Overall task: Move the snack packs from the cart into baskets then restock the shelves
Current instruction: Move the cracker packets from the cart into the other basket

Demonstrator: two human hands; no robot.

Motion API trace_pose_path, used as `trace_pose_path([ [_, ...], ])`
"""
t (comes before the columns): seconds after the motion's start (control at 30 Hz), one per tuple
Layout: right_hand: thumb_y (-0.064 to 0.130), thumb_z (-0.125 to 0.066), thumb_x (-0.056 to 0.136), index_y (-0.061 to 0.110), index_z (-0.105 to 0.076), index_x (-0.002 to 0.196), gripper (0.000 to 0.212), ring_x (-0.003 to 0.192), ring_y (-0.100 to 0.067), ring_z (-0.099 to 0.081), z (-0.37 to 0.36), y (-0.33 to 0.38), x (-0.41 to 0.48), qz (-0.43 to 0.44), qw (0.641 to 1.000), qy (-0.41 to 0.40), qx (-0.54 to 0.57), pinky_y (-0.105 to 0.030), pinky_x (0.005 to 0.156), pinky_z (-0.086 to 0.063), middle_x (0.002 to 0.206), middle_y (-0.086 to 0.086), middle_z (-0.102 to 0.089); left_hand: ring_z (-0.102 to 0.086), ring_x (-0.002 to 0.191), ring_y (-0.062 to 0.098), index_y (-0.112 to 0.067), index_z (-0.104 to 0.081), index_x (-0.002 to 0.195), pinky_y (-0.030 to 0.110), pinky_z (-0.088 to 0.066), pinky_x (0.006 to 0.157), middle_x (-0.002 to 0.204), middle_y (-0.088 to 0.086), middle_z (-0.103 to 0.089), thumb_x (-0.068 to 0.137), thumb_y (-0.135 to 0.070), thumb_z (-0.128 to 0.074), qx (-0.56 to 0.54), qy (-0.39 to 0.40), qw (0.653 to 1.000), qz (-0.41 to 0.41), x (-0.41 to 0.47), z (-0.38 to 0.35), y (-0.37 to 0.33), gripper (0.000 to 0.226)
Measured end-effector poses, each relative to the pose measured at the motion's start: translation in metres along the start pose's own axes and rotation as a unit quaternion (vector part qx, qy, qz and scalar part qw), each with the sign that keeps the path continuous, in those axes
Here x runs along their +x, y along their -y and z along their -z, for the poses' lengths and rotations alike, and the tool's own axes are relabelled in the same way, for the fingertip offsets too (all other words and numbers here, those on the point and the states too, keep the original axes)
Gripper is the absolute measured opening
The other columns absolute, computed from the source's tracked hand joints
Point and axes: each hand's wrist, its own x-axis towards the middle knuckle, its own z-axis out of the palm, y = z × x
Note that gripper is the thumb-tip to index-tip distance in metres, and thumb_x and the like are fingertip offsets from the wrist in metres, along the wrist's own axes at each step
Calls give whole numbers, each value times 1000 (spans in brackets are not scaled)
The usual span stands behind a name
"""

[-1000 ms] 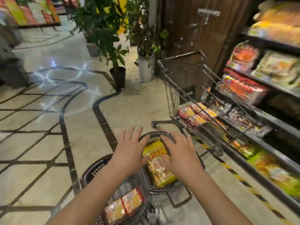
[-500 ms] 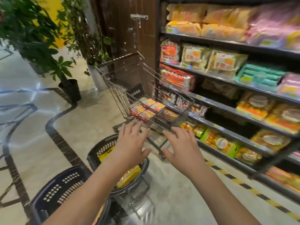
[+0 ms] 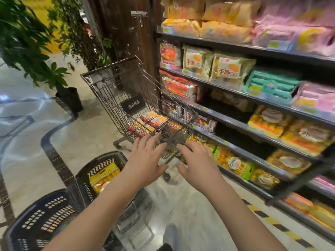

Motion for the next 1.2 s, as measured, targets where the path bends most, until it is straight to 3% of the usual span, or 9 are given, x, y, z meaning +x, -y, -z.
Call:
trace_pose_path([
  [0.37, 43, -59, 96, 31, -37, 153, 62, 145, -26, -30, -19, -62, 204, 67, 996, 56, -22, -44, 122, -21, 155, -3, -37, -6, 157, 31, -35, -22, 160, 51, -2, 127, 171, 5, -11, 98, -59, -53, -48, 7, 995, 85, 179, -28, 59, 73],
  [0.83, 44, -55, 97, 29, -34, 155, 63, 142, -27, -33, -66, -98, 442, 152, 972, 175, -50, -45, 121, -24, 151, -4, -37, -4, 158, 32, -29, -23, 160, 55, -6, 128, 172, 6, -8, 98, -53, -54, -77, 99, 979, 162, 364, -50, 141, 73],
  [1.2, 42, -52, 101, 33, -29, 157, 60, 152, -24, -19, -119, -134, 603, 229, 928, 292, -27, -44, 125, -14, 163, -2, -25, -7, 157, 31, -23, -27, 159, 52, -2, 126, 170, 9, -10, 100, -50, -52, -125, 170, 931, 298, 472, -85, 161, 69],
])
